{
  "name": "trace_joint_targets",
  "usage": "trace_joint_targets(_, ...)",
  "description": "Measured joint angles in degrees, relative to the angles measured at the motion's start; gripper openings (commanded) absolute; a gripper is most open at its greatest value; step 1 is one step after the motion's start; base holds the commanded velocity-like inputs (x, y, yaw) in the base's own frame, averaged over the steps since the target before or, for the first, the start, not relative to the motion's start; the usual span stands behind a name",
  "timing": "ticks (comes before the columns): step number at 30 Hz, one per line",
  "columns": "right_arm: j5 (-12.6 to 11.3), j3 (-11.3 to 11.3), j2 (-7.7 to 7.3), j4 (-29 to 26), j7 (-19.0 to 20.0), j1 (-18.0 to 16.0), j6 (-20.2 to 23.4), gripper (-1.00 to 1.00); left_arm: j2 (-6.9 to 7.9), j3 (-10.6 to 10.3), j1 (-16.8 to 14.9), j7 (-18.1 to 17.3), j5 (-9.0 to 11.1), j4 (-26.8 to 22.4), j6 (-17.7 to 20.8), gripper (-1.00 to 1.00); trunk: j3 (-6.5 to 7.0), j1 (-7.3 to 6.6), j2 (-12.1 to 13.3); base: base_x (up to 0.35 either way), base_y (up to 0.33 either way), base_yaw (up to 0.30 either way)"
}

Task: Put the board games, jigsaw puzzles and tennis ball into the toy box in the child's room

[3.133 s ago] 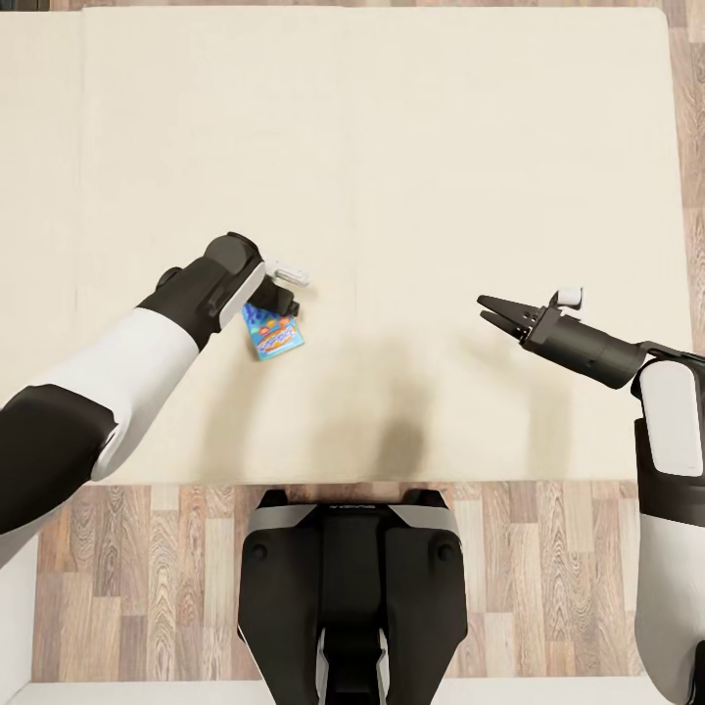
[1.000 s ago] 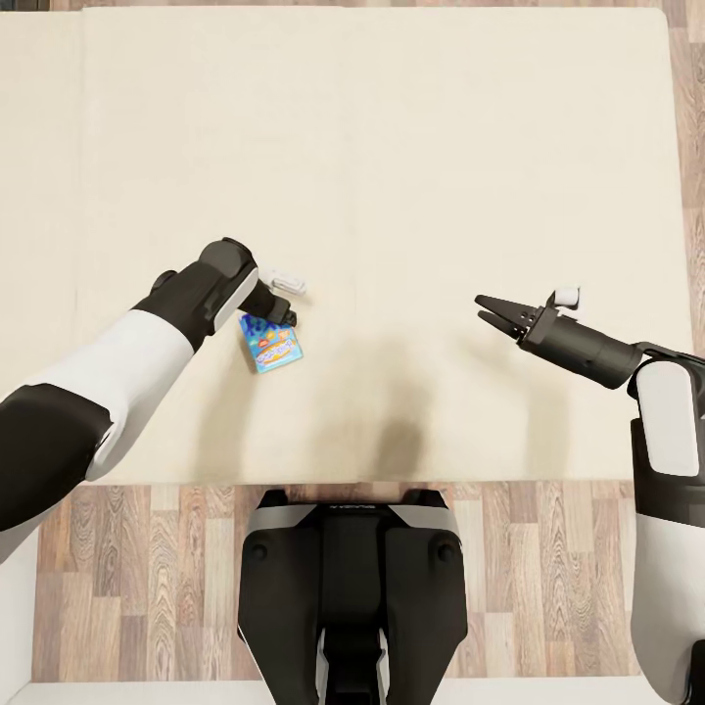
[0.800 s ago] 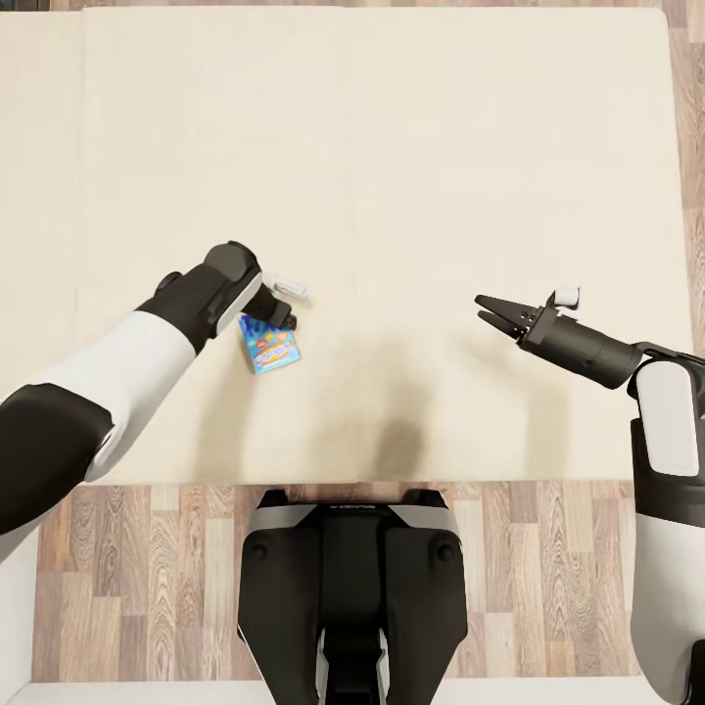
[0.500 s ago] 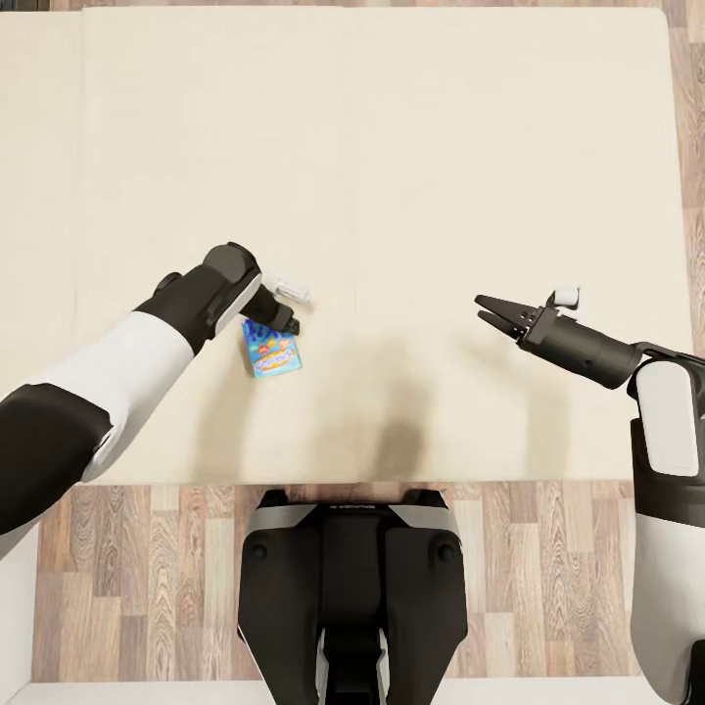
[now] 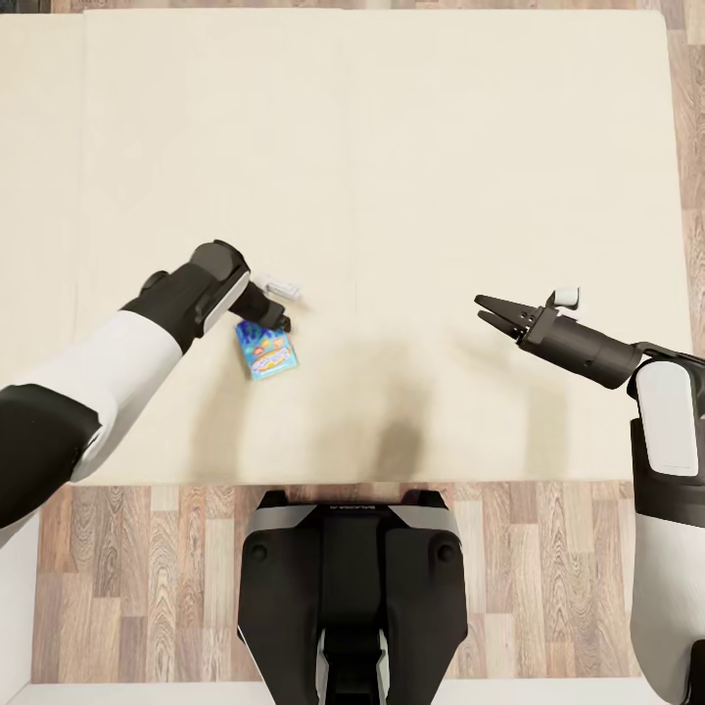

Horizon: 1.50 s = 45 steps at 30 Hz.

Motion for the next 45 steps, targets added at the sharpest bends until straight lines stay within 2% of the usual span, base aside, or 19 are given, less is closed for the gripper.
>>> trace_joint_targets(8, 0.0, 0.0, 0.00, 0.0, 0.0, 0.0, 0.0, 1.00, 2.03, 0.6, 0.0, -0.1, 0.1, -3.0, -0.3, 1.00, 0.68, 0.00, 0.0, 0.000, 0.000, 0.000)
trace_joint_targets(12, 0.0, 0.0, 0.12, 0.0, 0.0, 0.0, 0.0, 1.00, 3.63, 1.0, 0.0, -0.2, 0.4, -5.5, -0.4, 1.00, 1.05, 0.00, 0.0, 0.000, 0.000, 0.000)
trace_joint_targets(16, 0.0, 0.0, 0.56, 0.0, 0.0, 0.0, 0.0, 1.00, 4.87, 3.2, 0.0, -0.2, 0.5, -7.2, -0.4, 1.00, 1.42, 0.00, 0.0, 0.000, 0.000, 0.000)
trace_joint_targets(19, 0.0, 0.0, 0.71, 0.0, 0.0, 0.0, 0.0, 1.00, 6.05, 6.4, 0.0, -0.4, 0.5, -8.2, -0.4, 1.00, 1.70, 0.00, 0.0, 0.000, 0.000, 0.000)
trace_joint_targets(21, 0.0, 0.0, 0.76, 0.0, 0.0, 0.0, 0.0, 1.00, 6.39, 7.5, 0.0, -0.8, 0.7, -8.4, -0.4, 1.00, 1.89, 0.00, 0.0, 0.000, 0.000, 0.000)
trace_joint_targets(25, 0.1, -0.1, 0.78, 0.0, 0.0, 0.0, 0.0, 1.00, 7.91, 9.1, 0.0, -3.8, 0.7, -8.6, -0.5, 1.00, 2.27, 0.00, 0.0, 0.000, 0.000, 0.000)
trace_joint_targets(29, 0.1, -0.1, 0.79, 0.0, 0.1, 0.1, 0.0, 1.00, 9.35, 9.7, 0.0, -7.1, 0.7, -8.7, -0.5, 1.00, 2.64, 0.00, 0.0, 0.000, 0.000, 0.000)
trace_joint_targets(32, 0.2, -0.1, 0.77, 0.0, 0.2, 0.5, 0.0, 1.00, 11.20, 10.8, 0.1, -10.8, 0.7, -8.7, -0.6, 1.00, 2.92, 0.00, 0.0, 0.000, 0.000, 0.000)
trace_joint_targets(35, 0.3, -0.2, 0.73, -0.1, 0.3, 2.8, 0.0, 1.00, 13.65, 13.7, 1.3, -15.7, 0.7, -8.7, -1.6, 1.00, 3.20, 0.00, 0.0, 0.000, 0.000, 0.000)
trace_joint_targets(40, 0.3, -0.3, 0.62, -0.4, 0.7, 5.2, 0.0, 1.00, 15.46, 18.9, 3.7, -20.4, 0.7, -8.7, -3.9, 1.00, 3.67, 0.00, 0.0, 0.000, 0.000, 0.000)
trace_joint_targets(42, 0.3, -0.4, 0.52, -1.2, 1.0, 7.2, 0.0, 1.00, 16.97, 24.1, 6.1, -23.4, 0.6, -8.7, -5.1, 1.00, 3.85, 0.00, 0.0, 0.000, 0.000, 0.000)
trace_joint_targets(43, 0.3, -0.4, 0.51, -1.4, 1.0, 7.8, 0.0, 1.00, 17.35, 25.4, 6.8, -24.1, 0.8, -8.7, -5.1, 1.00, 3.95, 0.00, 0.0, 0.000, 0.000, 0.006)
trace_joint_targets(44, 0.4, -0.5, 0.48, -1.7, 1.1, 9.0, 0.0, 1.00, 17.99, 27.9, 8.3, -25.6, 0.6, -8.7, -5.3, 1.00, 4.04, -0.01, 0.0, 0.000, 0.000, 0.018)
trace_joint_targets(45, 0.4, -0.5, 0.48, -1.8, 1.2, 9.7, 0.0, 1.00, 18.31, 29.1, 9.1, -26.4, 0.8, -8.7, -5.4, 1.00, 4.13, 0.00, 0.0, 0.000, 0.000, 0.047)
